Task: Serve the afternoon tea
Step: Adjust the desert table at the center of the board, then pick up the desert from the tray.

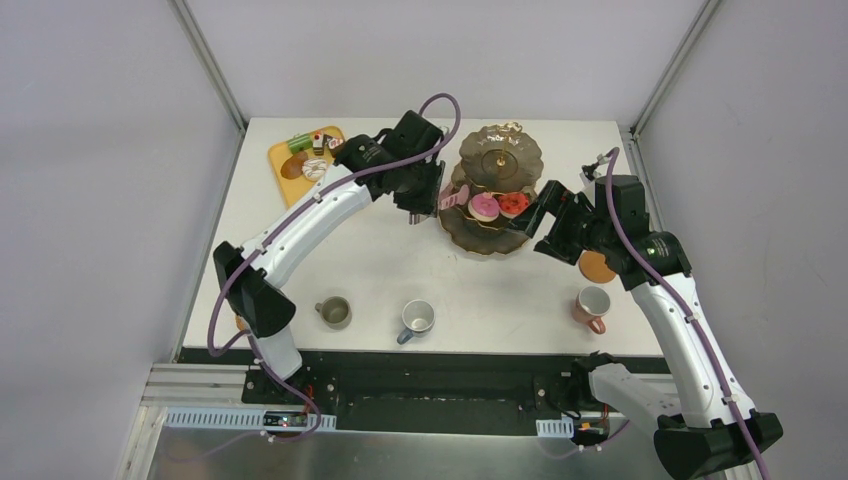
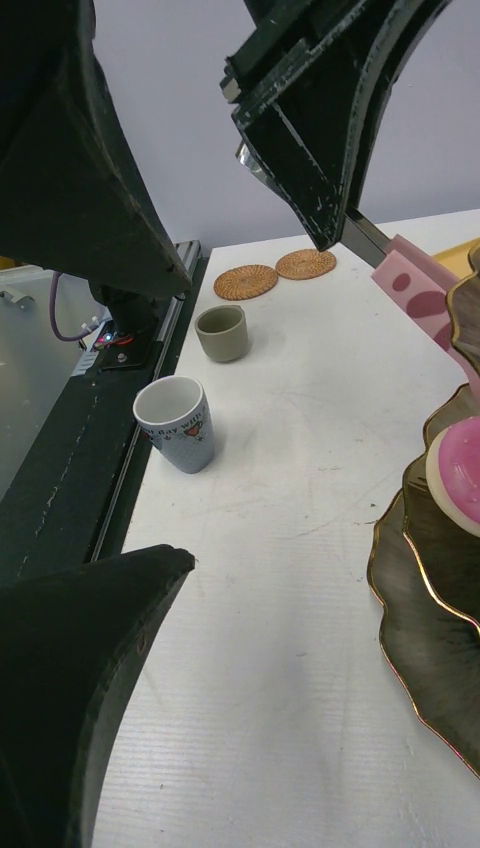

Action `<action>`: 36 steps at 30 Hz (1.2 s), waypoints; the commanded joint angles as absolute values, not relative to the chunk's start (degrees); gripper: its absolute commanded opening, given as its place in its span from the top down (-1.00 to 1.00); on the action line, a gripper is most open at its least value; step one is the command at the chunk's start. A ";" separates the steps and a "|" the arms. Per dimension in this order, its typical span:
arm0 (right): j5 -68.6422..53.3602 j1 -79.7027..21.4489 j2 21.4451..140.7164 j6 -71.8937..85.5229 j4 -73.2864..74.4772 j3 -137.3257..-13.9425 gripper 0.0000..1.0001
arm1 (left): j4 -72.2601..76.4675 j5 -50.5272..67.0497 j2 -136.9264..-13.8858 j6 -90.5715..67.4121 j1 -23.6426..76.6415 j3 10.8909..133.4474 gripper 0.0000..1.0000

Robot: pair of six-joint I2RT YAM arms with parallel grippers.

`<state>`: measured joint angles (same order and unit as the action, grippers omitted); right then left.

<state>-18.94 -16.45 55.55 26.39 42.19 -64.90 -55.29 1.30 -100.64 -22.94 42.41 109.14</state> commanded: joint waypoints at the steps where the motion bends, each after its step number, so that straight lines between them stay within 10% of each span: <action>1: -19.64 -16.64 54.52 26.65 40.55 -65.04 -0.98 | -55.81 1.00 -96.36 -24.95 42.89 108.24 0.80; 13: -20.04 -16.65 54.93 26.38 40.35 -65.48 -0.98 | -62.96 -12.55 -94.71 -24.06 38.01 117.44 0.71; 36: -18.05 -16.62 56.79 25.22 42.35 -67.06 -0.98 | -61.11 -0.36 -109.18 -12.57 2.00 118.51 0.45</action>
<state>-18.85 -16.45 56.66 26.04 42.28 -64.90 -61.80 -3.42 -106.78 -15.59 3.05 114.08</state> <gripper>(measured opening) 0.990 0.274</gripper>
